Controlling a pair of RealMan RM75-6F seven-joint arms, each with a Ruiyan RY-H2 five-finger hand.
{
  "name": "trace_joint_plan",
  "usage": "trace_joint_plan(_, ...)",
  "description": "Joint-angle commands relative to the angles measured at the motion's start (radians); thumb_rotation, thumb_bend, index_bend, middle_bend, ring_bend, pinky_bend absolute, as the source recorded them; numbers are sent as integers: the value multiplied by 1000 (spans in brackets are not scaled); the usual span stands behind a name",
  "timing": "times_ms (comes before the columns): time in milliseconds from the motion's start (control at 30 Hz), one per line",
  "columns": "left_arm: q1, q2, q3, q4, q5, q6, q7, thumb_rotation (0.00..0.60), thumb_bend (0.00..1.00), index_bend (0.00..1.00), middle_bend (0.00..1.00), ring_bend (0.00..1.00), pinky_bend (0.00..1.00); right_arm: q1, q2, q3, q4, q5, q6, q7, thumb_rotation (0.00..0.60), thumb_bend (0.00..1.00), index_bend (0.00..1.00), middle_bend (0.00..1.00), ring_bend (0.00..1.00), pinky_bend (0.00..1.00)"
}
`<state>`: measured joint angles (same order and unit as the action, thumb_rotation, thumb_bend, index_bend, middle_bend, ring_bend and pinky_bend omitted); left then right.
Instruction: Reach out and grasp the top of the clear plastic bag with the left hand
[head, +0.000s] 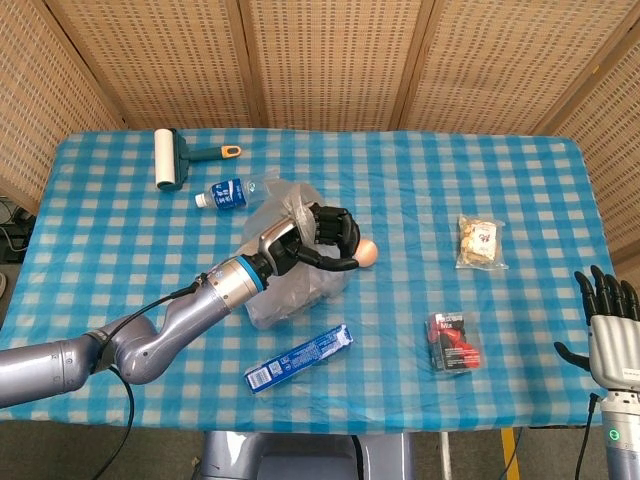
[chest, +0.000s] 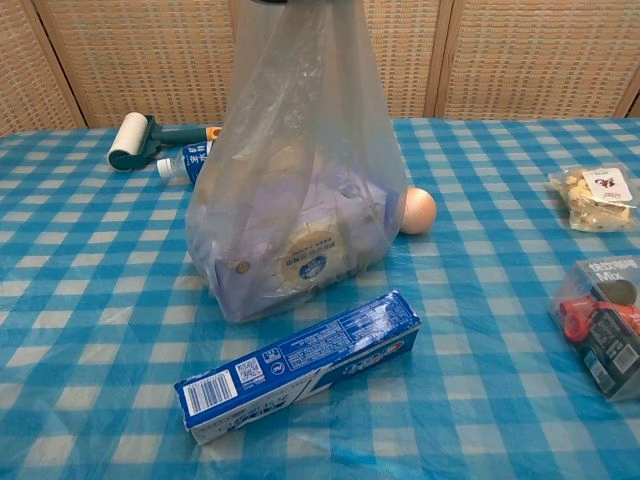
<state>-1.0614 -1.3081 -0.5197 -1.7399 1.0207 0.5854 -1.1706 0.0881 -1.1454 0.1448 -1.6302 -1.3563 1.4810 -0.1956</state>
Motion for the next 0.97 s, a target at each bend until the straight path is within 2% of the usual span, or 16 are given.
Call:
trace_joint_plan(33,-19,-4,3,-24,-83,31,88,600,0,999,938,867,987,0,0,0,0,0,1,0,600,0,10,0,0,0)
trace_joint_plan(67,-20,-3,3,-31,-104,45,111,600,22,1000,963,893,998,0,0,0,-1,0,1,0,600,0,10,0,0,0)
trace_joint_plan(100,-19,-2,2,-36,-119,57,126,600,143,1000,989,924,1000,0,0,0,-1,0,1,1,600,0,10,0,0,0)
trace_joint_plan(167,-15,-4,1,-51,-160,108,177,600,524,1000,1000,949,1000,-1,2,0,-3,-2,4,3,600,0,10,0,0,0)
trace_joint_plan(200,-7,1,0,-55,-174,146,208,600,754,1000,1000,953,1000,-2,2,0,-4,-3,5,4,600,0,10,0,0,0)
trace_joint_plan(233,2,3,-1,-66,-184,187,239,600,879,1000,1000,955,1000,-2,3,-1,-4,-4,6,5,600,0,10,0,0,0)
trace_joint_plan(300,16,3,-12,-92,-203,249,288,600,971,1000,1000,956,1000,-2,3,-2,-6,-5,6,4,600,0,10,0,0,0)
trace_joint_plan(467,33,27,-59,-137,-223,318,369,600,1000,1000,1000,957,1000,-1,1,-4,-7,-6,7,-3,600,0,10,0,0,0)
trace_joint_plan(667,28,67,-115,-177,-264,332,430,600,1000,1000,1000,956,1000,1,-1,-3,-7,-4,6,-10,600,0,12,0,0,0)
trace_joint_plan(867,-1,114,-197,-216,-328,351,502,600,1000,1000,1000,956,1000,6,-8,-3,1,6,-6,-18,600,0,13,0,0,0)
trace_joint_plan(967,-14,132,-218,-238,-371,354,539,600,1000,1000,1000,956,1000,10,-10,0,3,14,-14,-17,600,0,13,0,0,0)
